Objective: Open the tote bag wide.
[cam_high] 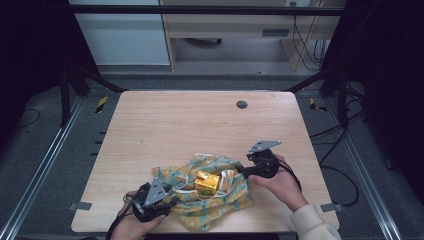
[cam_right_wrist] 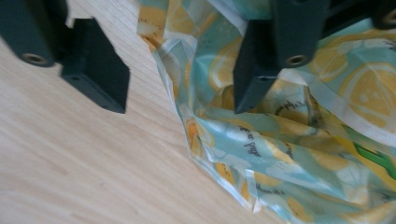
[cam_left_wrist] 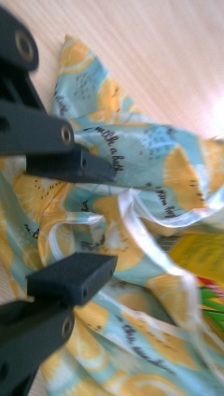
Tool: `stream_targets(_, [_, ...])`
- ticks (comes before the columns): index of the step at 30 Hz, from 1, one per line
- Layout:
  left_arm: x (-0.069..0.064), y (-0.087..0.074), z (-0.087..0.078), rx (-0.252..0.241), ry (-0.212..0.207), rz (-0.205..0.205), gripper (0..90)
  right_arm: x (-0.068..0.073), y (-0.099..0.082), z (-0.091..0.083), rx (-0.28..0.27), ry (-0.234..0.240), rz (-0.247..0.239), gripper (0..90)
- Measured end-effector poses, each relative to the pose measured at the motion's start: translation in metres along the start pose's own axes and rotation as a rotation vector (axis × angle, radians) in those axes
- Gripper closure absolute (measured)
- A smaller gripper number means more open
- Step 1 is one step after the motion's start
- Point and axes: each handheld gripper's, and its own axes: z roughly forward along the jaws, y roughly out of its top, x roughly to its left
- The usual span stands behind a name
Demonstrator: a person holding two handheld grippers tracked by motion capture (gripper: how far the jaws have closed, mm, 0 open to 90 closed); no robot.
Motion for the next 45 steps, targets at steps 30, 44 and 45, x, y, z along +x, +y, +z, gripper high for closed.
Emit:
stream_targets(30, [0.012,0.043,0.012,0.008,0.067,0.009,46.1,0.046,0.019,-0.061,-0.129,0.069,-0.049,30.5])
stream_targets(44, [0.011,0.030,0.029,0.066,0.062,0.005,42.9,0.068,0.003,-0.029,0.050,0.151,-0.166,79.4])
stream_targets(45, [0.010,0.030,0.030,0.078,0.062,0.008,44.6,0.068,-0.001,-0.029,0.059,0.155,-0.176,82.5])
